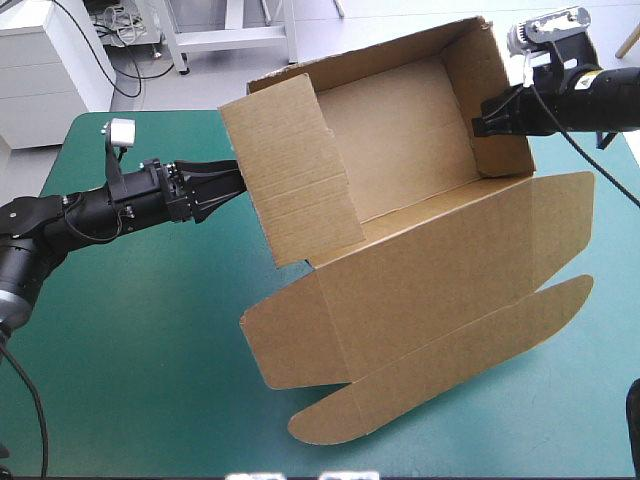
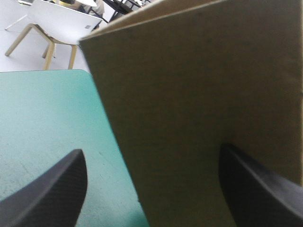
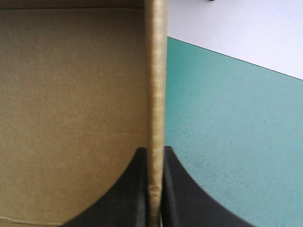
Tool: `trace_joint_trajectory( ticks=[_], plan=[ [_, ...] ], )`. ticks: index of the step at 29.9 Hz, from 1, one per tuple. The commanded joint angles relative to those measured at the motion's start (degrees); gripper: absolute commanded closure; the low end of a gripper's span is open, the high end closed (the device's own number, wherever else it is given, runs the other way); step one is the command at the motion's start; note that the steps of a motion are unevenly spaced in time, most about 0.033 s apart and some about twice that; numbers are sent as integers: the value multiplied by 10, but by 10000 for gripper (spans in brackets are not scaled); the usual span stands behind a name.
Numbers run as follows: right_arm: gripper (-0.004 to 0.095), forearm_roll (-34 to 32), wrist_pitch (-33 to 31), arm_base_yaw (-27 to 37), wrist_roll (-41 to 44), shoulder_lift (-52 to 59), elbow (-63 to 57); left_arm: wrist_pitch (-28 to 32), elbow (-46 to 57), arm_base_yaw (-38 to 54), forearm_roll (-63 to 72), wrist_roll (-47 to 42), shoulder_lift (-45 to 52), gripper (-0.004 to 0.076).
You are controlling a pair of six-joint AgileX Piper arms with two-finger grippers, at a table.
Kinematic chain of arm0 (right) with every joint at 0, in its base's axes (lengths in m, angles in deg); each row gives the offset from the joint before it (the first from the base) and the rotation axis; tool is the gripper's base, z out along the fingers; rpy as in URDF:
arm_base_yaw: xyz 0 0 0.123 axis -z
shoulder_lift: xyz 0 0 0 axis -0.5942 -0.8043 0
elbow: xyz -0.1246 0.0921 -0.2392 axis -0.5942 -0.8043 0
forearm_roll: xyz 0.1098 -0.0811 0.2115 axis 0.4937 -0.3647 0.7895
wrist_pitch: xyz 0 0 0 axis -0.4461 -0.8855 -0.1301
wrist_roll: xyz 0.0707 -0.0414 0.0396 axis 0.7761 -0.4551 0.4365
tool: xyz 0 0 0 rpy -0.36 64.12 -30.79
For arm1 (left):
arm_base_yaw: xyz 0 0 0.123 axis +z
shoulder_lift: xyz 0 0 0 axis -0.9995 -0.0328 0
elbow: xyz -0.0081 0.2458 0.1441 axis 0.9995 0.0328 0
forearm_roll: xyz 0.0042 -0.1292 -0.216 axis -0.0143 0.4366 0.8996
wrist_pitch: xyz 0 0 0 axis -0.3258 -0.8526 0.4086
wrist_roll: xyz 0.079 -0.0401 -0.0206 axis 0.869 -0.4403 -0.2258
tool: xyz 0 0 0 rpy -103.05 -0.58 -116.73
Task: Fold the box
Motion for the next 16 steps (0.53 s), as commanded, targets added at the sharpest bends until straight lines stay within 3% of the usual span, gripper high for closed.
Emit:
trace_joint_trajectory(
  ticks=[1,16],
  plan=[
    [921,22,47,-1,11,19,16,-19,-26,-20,47,-2,17,174],
    [920,23,61,-3,18,19,16,16,-42,-68,84,-3,17,174]
  ],
)
